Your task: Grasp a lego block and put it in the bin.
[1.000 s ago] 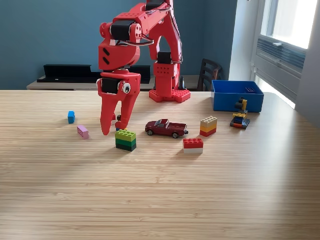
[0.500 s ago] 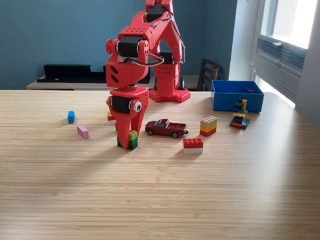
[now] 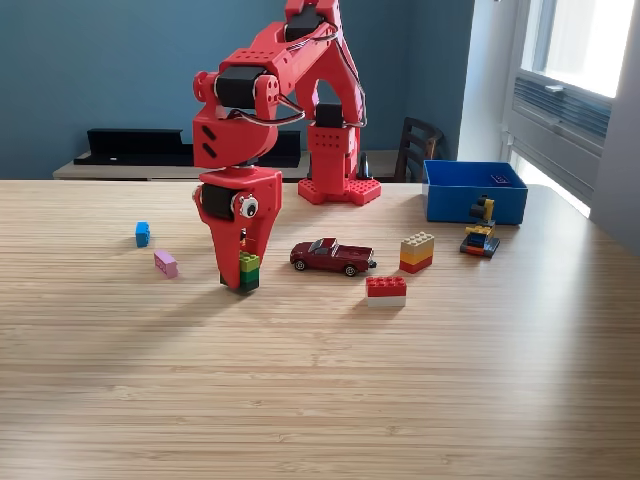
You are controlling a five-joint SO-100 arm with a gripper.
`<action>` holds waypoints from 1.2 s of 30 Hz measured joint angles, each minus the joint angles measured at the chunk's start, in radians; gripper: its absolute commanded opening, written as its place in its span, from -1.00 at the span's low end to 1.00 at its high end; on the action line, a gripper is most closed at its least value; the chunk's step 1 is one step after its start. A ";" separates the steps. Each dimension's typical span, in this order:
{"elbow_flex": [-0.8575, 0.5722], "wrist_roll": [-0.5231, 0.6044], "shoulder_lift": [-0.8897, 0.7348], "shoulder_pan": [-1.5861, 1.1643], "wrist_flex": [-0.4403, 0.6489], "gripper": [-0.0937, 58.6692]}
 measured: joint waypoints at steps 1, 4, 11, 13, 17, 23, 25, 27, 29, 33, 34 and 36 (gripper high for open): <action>-0.025 -0.008 -0.002 0.000 0.051 -1.00; -0.117 -0.023 0.002 -0.012 0.121 -1.00; -0.140 -0.071 0.225 -0.161 0.249 -1.00; -0.140 -0.072 0.307 -0.235 0.291 -1.00; -0.103 -0.048 0.443 -0.434 0.350 -1.00; -0.058 0.005 0.509 -0.778 0.397 -1.00; -0.032 0.011 0.511 -0.891 0.402 -1.00; -0.003 0.014 0.511 -0.996 0.402 -1.00; 0.031 0.014 0.511 -1.094 0.402 -1.00; 0.112 0.008 0.511 -1.262 0.402 -1.00; 0.133 0.003 0.511 -1.296 0.402 -1.00; 0.176 -0.009 0.511 -1.358 0.402 -1.00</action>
